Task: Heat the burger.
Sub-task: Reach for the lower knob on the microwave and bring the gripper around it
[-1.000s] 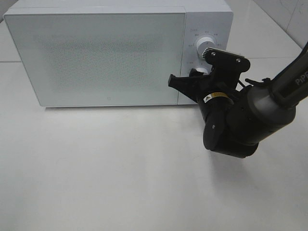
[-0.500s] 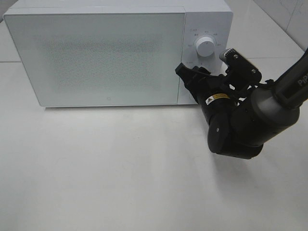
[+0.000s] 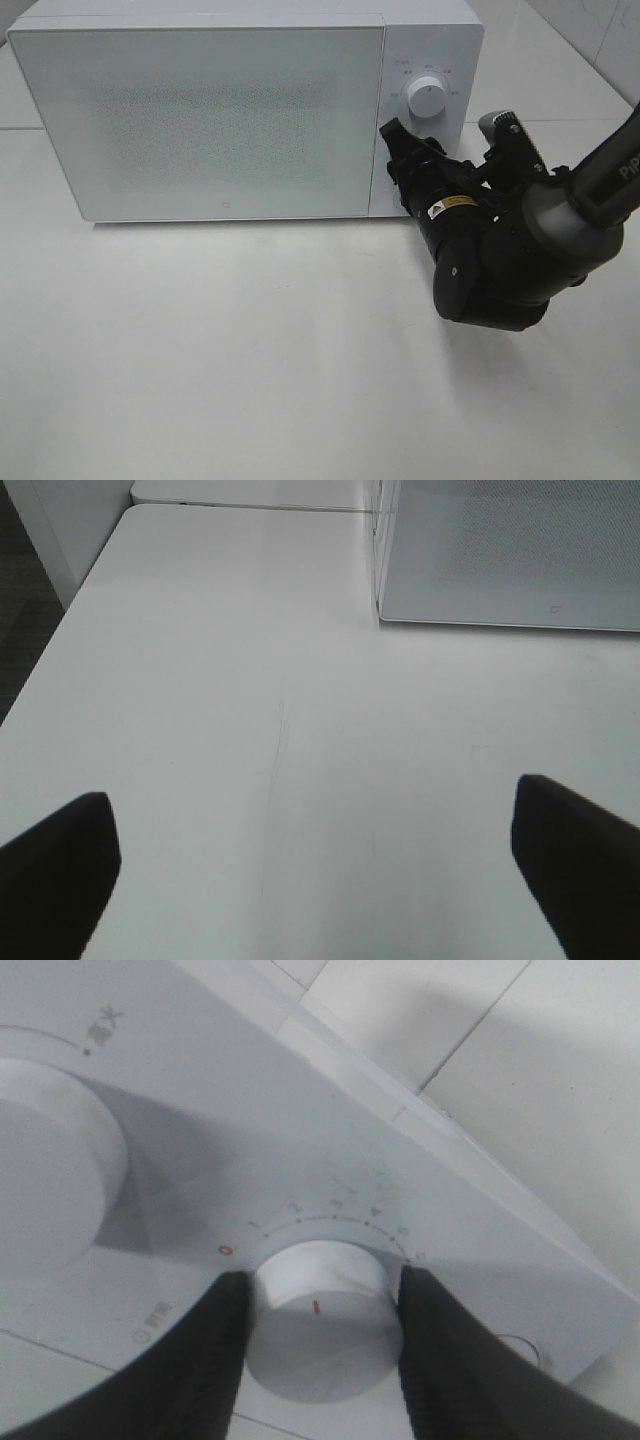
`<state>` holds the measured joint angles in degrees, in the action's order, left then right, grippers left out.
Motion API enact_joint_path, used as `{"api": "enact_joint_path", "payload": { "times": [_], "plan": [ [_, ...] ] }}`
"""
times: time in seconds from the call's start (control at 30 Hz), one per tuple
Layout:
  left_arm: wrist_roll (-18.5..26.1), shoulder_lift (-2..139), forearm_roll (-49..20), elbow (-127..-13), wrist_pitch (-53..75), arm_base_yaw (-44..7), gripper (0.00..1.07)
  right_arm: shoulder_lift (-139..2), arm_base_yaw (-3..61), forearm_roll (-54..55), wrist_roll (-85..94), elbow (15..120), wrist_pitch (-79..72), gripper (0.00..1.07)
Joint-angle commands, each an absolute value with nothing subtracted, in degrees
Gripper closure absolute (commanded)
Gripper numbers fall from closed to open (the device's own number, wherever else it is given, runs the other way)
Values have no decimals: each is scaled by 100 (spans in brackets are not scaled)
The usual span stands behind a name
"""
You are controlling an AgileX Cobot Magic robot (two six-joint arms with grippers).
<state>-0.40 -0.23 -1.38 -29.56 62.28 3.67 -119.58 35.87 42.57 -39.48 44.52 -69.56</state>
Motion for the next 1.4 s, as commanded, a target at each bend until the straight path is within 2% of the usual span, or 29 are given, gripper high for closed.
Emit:
{"api": "enact_joint_path", "payload": {
  "times": [0.03,0.63,1.4],
  "plan": [
    [-40,-155,-155,-2956,6148,378,7,-11923,3667,3214,-4578,4652,-8021,106],
    [-40,-155,-155,-2956,6148,378,7,-11923,3667,3346,-7156,4652,-8021,106],
    [-40,-155,-155,-2956,6148,378,7,-11923,3667,3426,-8606,4652,-8021,107]
  ]
}}
